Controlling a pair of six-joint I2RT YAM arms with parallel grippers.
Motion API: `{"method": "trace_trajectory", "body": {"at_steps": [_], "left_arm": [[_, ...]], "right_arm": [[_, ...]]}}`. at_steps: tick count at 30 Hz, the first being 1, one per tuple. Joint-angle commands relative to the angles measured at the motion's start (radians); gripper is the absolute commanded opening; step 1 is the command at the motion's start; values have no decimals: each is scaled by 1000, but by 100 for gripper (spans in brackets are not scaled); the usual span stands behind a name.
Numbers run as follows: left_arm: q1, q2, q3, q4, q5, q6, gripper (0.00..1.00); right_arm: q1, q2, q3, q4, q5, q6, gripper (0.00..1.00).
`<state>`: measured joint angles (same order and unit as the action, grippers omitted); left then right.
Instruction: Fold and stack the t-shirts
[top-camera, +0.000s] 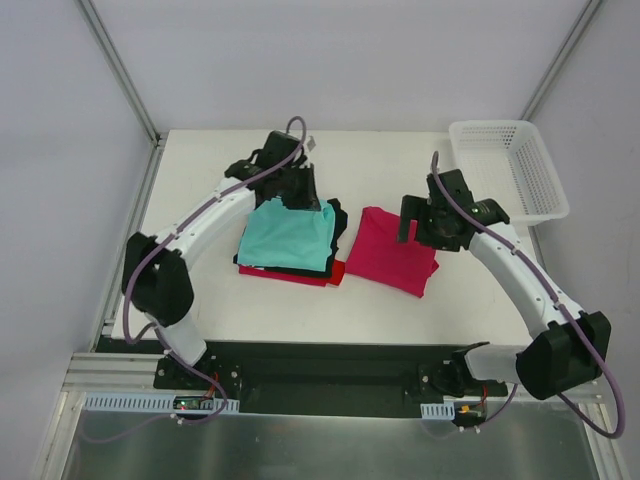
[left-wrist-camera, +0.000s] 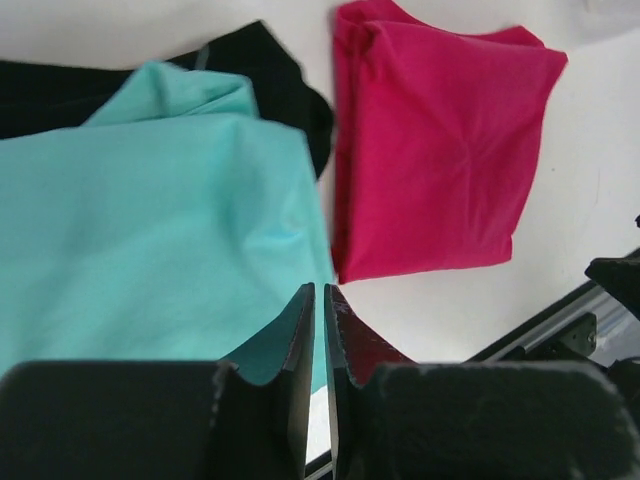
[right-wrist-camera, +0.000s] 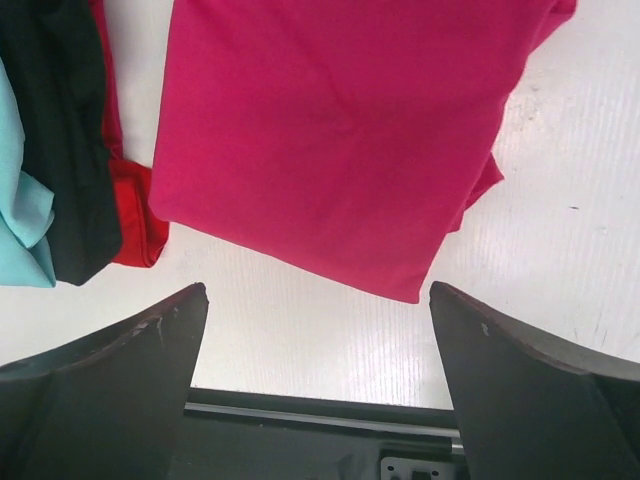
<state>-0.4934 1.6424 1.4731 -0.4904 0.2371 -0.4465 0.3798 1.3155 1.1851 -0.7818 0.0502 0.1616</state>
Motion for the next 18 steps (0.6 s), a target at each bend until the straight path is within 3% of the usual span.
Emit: {"method": "trace_trajectory", "body": {"at_steps": [1,6,12,13,14,17,18], "left_arm": [[-51,118,159,-14,86,16,13],[-141,238,257,-11,62,8,20],[-217,310,291,-8,48,-6,43],[-223,313,288,-7,16,-1,46],[-232,322,285,-7,-1,5,55],[-269,336,289,-22,-105,48,61],[-277,342,306,-36,-134,69,69]], "right_arm": [[-19,-107,-25,1,37,27,97],[-32,-131,-67,-19,57,26,97],[-58,-156,-125,-19,65,30,100],[-59,-162,-130,-17,65,30,100],[-62,-163,-133,-19,60,29,97],[-71,-165,-143,-27,57,36,97],[-73,-164,-147,-27,57,42,97]]}}
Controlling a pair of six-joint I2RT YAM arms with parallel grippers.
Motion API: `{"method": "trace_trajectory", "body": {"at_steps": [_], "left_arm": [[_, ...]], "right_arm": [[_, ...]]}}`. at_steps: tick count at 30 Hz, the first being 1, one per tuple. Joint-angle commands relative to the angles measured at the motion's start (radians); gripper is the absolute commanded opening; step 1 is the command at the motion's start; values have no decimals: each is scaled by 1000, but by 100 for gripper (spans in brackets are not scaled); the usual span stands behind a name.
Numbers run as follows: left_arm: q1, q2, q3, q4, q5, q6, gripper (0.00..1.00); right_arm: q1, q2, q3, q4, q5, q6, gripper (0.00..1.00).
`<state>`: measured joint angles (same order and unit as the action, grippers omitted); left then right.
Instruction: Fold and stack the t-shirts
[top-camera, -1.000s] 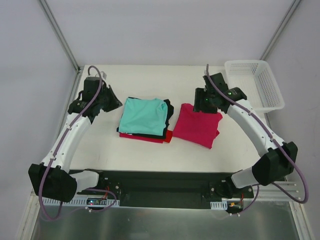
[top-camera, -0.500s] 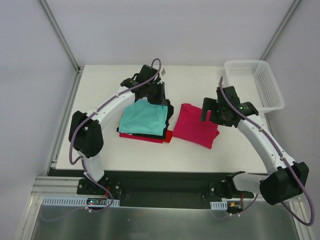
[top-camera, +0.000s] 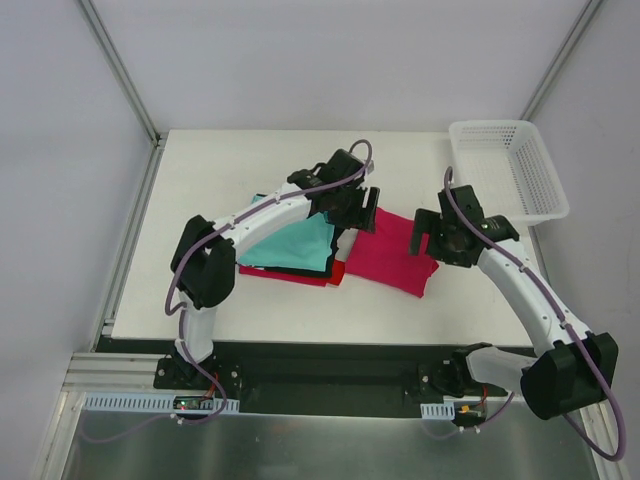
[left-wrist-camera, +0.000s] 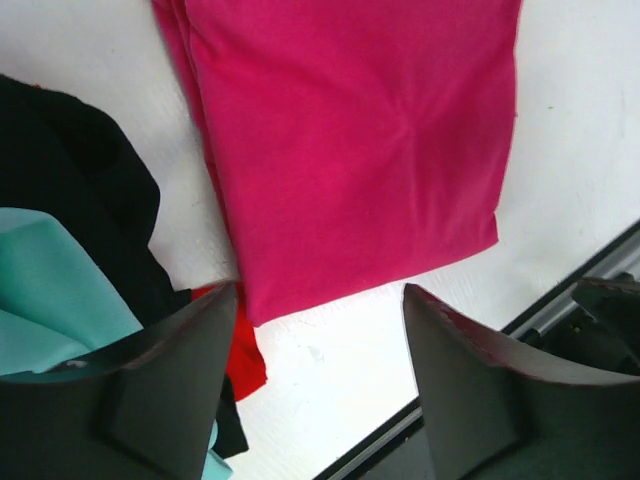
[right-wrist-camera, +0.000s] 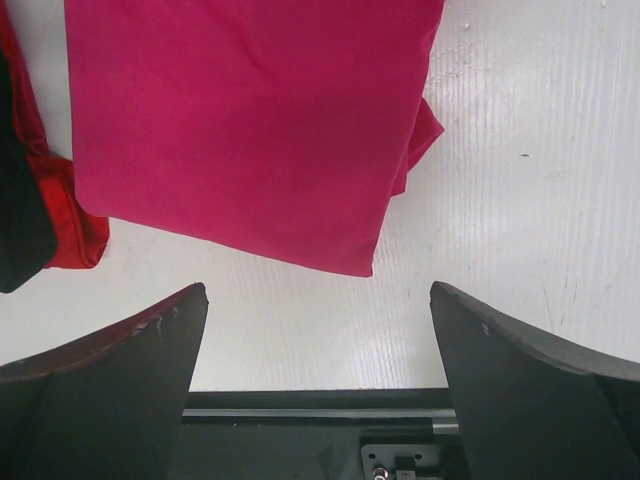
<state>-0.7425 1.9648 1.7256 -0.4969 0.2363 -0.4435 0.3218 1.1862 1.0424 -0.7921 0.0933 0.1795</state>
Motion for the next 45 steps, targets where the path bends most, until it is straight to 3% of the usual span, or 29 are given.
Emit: {"method": "trace_trajectory", "body": {"at_steps": [1,3,12,25,35,45], "left_arm": [[-38,28,60,-49,-152,75,73],[-40,57,74,-58,-170,86,63],[-40,206,129,-55,-175,66,62],[-18,321,190,3,-89,26,61],[22,316,97,102,-5,-29,60],[51,292,-27,236,87,-83,55]], "right_arm": [[-16,-33,-13,-16,11,32,97],[-23,-30,-21,-13,-1,38,97],[-39,-49,-80,4,31,41,97],[-222,-123,-200,89,-27,-31,97],[-282,-25,-225,175,-84,-51,97],[-352,82,-242,312,-286,-35,97]]}}
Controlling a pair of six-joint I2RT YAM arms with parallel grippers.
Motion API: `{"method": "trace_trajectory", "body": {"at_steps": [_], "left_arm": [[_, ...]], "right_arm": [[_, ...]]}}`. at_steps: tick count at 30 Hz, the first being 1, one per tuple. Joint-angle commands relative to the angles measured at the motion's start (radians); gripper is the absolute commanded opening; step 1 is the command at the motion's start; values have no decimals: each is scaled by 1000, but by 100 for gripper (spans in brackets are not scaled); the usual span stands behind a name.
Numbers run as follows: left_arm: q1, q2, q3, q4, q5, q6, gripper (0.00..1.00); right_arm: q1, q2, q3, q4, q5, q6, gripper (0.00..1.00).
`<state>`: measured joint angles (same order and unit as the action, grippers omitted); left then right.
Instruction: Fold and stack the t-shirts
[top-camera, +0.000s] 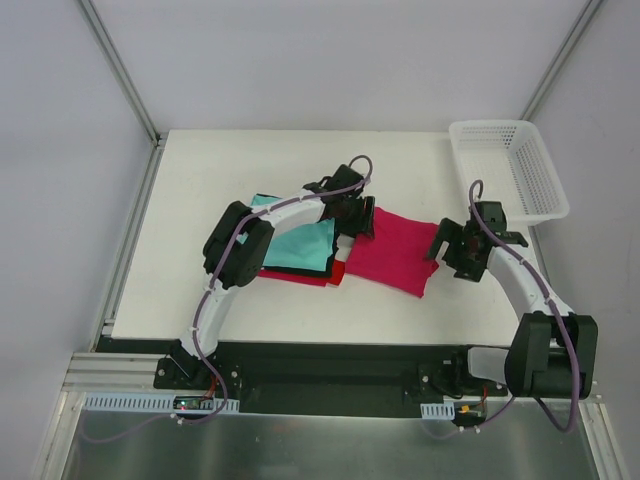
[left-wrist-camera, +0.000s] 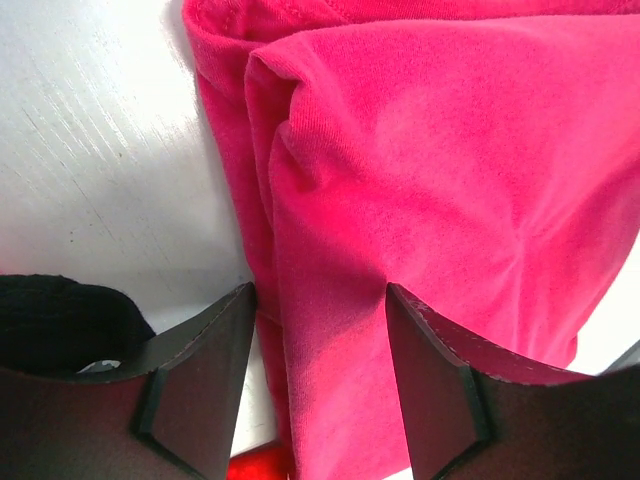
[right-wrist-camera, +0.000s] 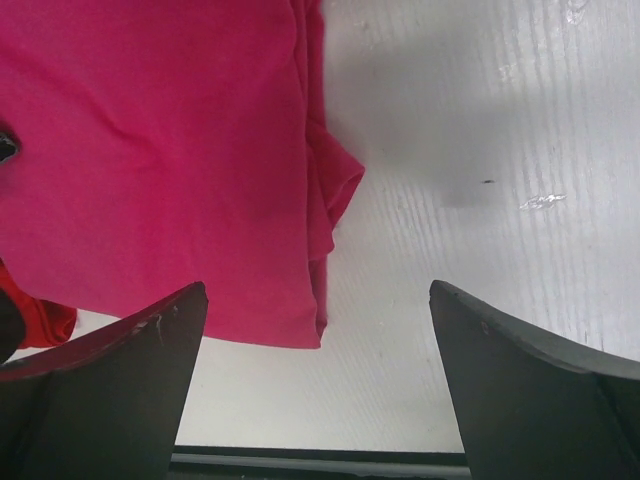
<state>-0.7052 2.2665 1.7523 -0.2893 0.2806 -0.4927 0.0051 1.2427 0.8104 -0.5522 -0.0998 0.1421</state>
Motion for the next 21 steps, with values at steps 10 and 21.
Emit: {"method": "trace_trajectory", "body": {"at_steps": [10,21], "left_arm": [[16,1,-85,65,86,-72,53],[16,-1,-126,114,115,-107,52]], "right_arm": [[-126,37,-77,149,-161,20,97],[-159,93,-68,213,-255,56,98]]}}
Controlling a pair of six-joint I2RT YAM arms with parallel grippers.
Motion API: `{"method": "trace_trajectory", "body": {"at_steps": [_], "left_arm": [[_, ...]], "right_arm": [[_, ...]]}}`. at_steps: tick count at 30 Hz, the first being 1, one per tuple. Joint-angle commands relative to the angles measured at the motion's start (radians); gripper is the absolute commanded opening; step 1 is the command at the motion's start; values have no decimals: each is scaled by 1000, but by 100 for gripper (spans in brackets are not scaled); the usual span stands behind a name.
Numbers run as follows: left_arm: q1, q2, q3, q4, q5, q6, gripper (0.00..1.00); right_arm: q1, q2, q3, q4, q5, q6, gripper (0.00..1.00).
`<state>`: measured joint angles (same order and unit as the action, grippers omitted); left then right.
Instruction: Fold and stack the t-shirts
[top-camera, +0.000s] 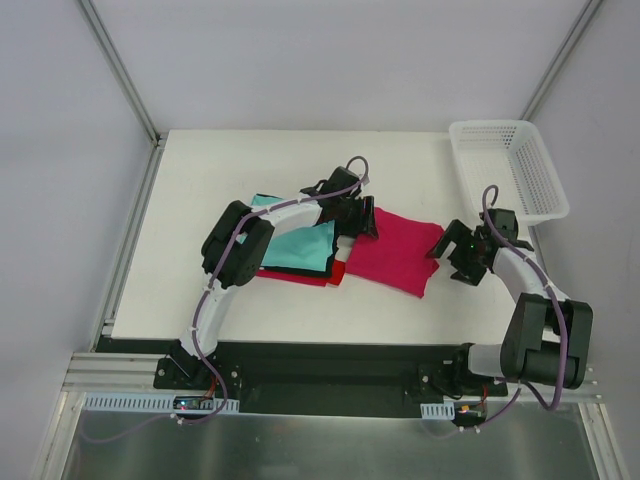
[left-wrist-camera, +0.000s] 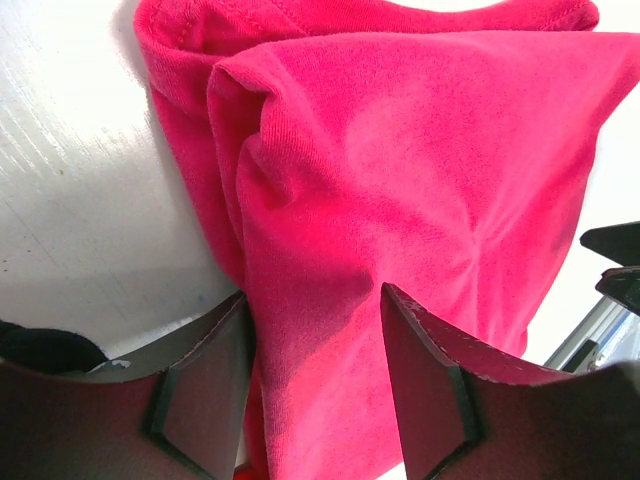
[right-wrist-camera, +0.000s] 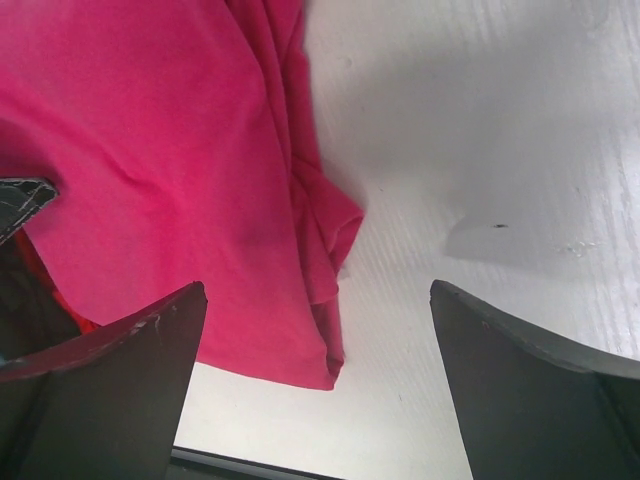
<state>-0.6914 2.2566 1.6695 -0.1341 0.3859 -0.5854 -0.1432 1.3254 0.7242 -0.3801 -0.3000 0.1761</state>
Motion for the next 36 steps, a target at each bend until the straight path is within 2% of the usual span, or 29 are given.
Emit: {"method": "trace_trajectory", "body": {"at_steps": [1,20,26,36], "left_arm": [[3,12,-44,-38,11,-17,52],[26,-12,-79,-32,27,-11,50],[27,-25,-94,-30,28,-24,50],[29,-37,-94,-24,27,-42,49]], "right_arm": [[-10,15,18,46,-56,23,98],[-13,172,-26,270,-136,106,99],[-10,212,-32,329,-169,144,95],[66,215,-43,363,-177,214,94]]}}
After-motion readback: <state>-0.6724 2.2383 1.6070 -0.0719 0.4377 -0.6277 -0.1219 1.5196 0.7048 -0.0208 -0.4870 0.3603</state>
